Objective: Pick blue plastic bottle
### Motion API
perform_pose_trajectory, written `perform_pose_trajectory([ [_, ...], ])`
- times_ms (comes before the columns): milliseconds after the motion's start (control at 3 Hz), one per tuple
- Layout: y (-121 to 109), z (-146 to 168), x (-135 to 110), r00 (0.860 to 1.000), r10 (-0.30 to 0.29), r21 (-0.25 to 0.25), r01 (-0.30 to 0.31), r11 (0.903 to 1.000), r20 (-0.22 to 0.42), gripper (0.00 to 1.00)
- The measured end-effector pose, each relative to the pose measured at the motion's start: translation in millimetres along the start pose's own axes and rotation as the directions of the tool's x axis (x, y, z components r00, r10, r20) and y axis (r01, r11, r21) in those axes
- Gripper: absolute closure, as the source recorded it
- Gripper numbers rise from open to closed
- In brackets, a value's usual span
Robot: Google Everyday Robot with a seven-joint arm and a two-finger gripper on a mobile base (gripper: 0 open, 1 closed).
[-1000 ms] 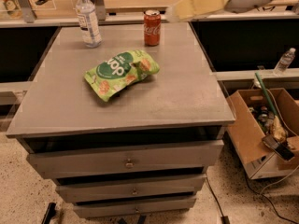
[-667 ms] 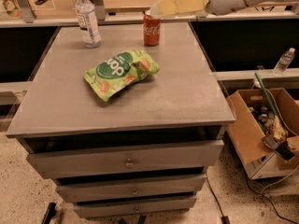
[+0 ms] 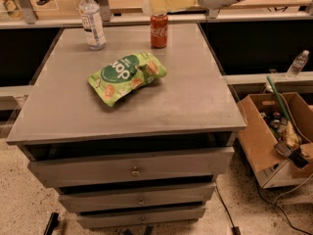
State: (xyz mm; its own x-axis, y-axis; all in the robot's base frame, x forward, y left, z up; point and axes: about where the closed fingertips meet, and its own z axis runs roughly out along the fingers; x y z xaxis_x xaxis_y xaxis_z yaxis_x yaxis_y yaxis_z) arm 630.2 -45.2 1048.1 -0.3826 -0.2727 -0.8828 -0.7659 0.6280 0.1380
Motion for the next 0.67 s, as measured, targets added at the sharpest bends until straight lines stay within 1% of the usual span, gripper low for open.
perform_pose_trajectory([
  [333, 0, 8, -1, 1.000, -0.011, -0.023, 0.011, 0.9997, 0.011, 0.00],
  [667, -3, 30, -5, 0.999, -0.030, -0.005, 0.030, 0.9995, 0.023, 0.00],
])
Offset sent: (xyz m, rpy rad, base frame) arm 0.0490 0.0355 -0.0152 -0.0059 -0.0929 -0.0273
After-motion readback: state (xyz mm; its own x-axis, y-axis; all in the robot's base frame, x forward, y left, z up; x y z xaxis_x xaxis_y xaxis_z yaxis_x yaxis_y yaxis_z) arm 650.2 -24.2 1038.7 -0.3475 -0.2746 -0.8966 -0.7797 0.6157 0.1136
